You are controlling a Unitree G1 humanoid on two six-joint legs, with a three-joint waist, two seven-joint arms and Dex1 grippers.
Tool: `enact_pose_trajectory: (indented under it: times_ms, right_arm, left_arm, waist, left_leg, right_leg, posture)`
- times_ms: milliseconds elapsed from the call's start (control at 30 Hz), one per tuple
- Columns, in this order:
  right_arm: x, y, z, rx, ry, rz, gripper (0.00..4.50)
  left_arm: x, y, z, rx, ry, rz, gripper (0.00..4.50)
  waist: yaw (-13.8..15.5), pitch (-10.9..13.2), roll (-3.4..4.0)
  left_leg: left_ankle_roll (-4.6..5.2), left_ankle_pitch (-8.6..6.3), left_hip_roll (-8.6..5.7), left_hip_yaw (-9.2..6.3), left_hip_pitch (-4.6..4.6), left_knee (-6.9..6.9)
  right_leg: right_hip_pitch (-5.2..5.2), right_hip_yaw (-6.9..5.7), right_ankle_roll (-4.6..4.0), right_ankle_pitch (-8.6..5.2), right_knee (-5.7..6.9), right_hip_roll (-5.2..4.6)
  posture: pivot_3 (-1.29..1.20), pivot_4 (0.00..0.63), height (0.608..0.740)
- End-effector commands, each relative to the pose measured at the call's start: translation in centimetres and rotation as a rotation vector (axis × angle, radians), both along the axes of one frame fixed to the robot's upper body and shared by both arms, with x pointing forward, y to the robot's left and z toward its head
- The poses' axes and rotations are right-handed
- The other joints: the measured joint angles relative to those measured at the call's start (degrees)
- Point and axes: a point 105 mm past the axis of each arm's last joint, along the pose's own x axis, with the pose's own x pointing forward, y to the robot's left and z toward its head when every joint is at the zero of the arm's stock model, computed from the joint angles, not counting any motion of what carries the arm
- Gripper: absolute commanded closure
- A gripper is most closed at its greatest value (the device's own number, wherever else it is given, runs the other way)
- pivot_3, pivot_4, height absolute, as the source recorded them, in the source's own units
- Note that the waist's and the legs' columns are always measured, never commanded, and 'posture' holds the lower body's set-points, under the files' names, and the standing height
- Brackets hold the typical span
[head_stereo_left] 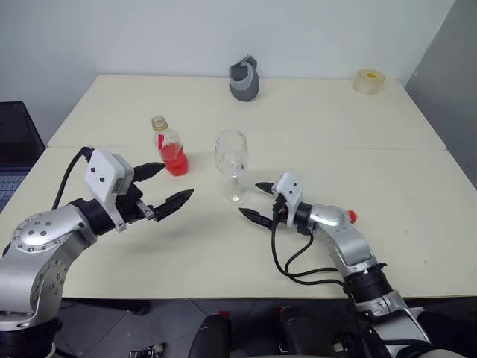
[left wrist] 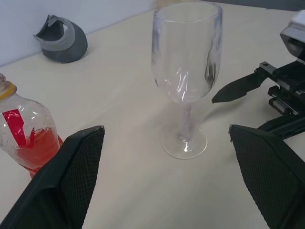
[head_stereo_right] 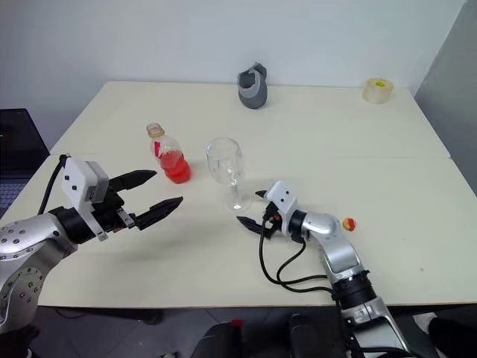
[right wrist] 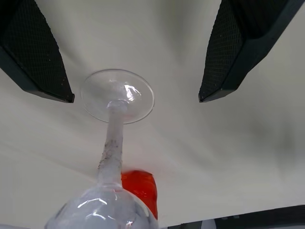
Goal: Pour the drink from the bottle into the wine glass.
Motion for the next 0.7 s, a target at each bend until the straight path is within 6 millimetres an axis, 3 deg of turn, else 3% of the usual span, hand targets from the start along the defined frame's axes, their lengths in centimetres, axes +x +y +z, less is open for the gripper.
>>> enact_pose_trajectory:
  times_ms: [33, 167, 333, 500, 700]
  right_arm:
    - [-1.5, -0.4, 1.8, 0.031, -0.016, 0.032, 0.05]
    - [-2.8, -1.5, 2.2, 0.001, -0.007, 0.057, 0.05]
    - [-5.8, -2.8, 3.2, -0.061, 0.002, 0.207, 0.05]
    - [-6.7, -3.8, 5.5, -0.042, -0.019, 0.231, 0.05]
    - [-6.6, -4.0, 7.2, -0.019, -0.068, 0.214, 0.05]
  left_arm:
    - [-0.8, 0.2, 1.6, -0.007, -0.083, 0.016, 0.00]
    - [-1.1, 0.5, 1.3, -0.027, -0.080, 0.037, 0.00]
    - [-0.9, 1.4, -1.2, -0.064, -0.024, 0.102, 0.00]
    - [0.7, 1.8, -1.0, -0.071, -0.124, 0.187, 0.00]
    - [2.5, 3.5, -2.9, -0.139, -0.175, 0.371, 0.00]
  waist:
    - [0.0, 0.0, 0.00]
    - [0.3, 0.0, 0.00]
    - [0.6, 0.0, -0.01]
    - [0.9, 0.0, -0.02]
    - [0.9, 0.0, -0.05]
  left_leg:
    - [0.00, 0.00, 0.00, 0.00, 0.00, 0.00]
    - [0.00, 0.00, 0.00, 0.00, 0.00, 0.00]
    - [0.00, 0.00, -0.02, 0.01, 0.00, 0.01]
    - [0.01, 0.00, -0.02, -0.10, 0.00, 0.02]
    - [0.01, 0.00, -0.04, -0.05, -0.01, 0.02]
  right_leg:
    - [0.00, 0.00, 0.00, 0.00, -0.02, 0.00]
    - [0.01, 0.00, 0.00, 0.00, -0.02, 0.00]
    - [0.05, 0.00, 0.01, -0.01, -0.09, -0.02]
    - [0.10, -0.12, 0.01, -0.02, -0.07, 0.00]
    - [0.11, -0.07, -0.01, -0.01, -0.15, -0.02]
  posture:
    - [0.00, 0.150, 0.740]
    - [0.00, 0.150, 0.740]
    - [0.00, 0.150, 0.740]
    - [0.00, 0.150, 0.740]
    - [0.00, 0.150, 0.740]
